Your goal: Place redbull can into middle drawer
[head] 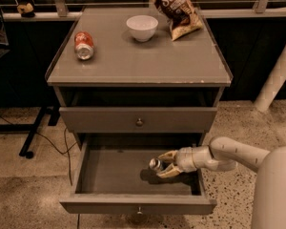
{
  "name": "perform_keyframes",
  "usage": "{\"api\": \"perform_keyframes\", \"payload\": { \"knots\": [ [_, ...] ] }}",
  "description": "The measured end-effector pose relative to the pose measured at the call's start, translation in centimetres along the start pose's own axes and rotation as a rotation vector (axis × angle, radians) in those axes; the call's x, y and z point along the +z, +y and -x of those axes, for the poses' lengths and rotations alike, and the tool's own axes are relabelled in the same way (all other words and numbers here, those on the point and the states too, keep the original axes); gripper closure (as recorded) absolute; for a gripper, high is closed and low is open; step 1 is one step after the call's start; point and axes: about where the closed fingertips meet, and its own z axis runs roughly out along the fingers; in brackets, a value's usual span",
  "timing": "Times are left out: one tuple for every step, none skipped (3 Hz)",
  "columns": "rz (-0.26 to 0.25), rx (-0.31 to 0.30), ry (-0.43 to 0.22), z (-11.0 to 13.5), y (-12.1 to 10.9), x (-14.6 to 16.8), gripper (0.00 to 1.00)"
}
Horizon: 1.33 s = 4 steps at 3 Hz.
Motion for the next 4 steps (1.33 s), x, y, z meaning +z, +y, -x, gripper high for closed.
{"api": "perform_keyframes", "payload": {
  "knots": [
    [0.000,0.000,0.000,0.00,0.00,0.00,0.58],
    [0.000,0.000,0.000,0.00,0.00,0.00,0.36],
    [0.000,0.000,0.000,0.00,0.00,0.01,0.12],
    [0.000,0.000,0.000,0.01,0.01,0.03,0.00]
  ]
}}
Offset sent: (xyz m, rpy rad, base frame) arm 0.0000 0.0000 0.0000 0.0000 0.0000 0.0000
